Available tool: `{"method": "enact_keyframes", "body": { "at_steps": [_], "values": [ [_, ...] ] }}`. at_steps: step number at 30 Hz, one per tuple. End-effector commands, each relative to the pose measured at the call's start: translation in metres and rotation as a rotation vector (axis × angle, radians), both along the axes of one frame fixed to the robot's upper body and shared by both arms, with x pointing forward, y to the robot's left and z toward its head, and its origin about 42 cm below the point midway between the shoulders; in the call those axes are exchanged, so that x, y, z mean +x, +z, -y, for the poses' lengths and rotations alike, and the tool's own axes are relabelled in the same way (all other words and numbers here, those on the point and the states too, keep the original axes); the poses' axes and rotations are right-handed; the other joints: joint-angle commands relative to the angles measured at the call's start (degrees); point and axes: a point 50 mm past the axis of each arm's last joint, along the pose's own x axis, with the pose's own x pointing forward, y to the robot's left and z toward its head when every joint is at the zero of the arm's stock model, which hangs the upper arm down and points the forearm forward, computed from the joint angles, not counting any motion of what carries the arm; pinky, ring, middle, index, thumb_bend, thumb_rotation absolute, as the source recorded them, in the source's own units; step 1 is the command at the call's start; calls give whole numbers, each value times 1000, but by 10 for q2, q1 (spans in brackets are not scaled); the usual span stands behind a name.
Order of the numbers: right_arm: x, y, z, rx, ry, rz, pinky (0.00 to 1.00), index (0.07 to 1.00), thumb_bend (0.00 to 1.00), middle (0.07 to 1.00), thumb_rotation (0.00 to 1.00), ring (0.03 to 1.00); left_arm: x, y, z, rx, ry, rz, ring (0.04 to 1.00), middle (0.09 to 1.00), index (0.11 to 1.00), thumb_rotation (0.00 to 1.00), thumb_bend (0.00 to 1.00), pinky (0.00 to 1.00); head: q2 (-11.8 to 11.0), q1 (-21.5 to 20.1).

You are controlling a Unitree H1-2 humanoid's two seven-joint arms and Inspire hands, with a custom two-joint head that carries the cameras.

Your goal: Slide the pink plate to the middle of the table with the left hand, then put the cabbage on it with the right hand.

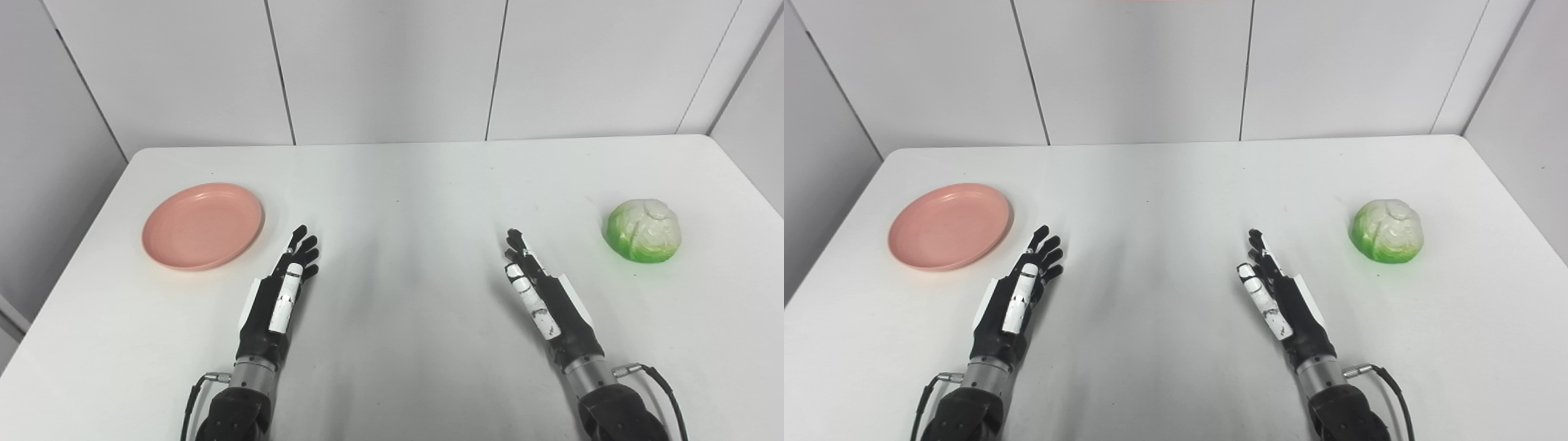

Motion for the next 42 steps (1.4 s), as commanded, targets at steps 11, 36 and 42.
{"method": "enact_keyframes", "body": {
  "at_steps": [11, 36, 42],
  "values": [
    [3, 10, -4, 11, 23, 34, 962, 989, 362, 992, 1000, 971, -1, -6, -2, 7, 5, 4, 931, 941, 936, 1000, 338, 905, 1, 2],
    [4, 8, 5, 7, 25, 32, 960, 990, 317, 993, 1000, 973, 1, -7, 8, 0, -11, -1, 939, 950, 942, 1000, 309, 916, -23, 78],
    [3, 6, 18, 11, 31, 32, 968, 1000, 298, 1000, 1000, 979, 2, -15, 25, 7, -32, -32, 962, 966, 959, 1000, 294, 940, -57, 166]
  ]
}}
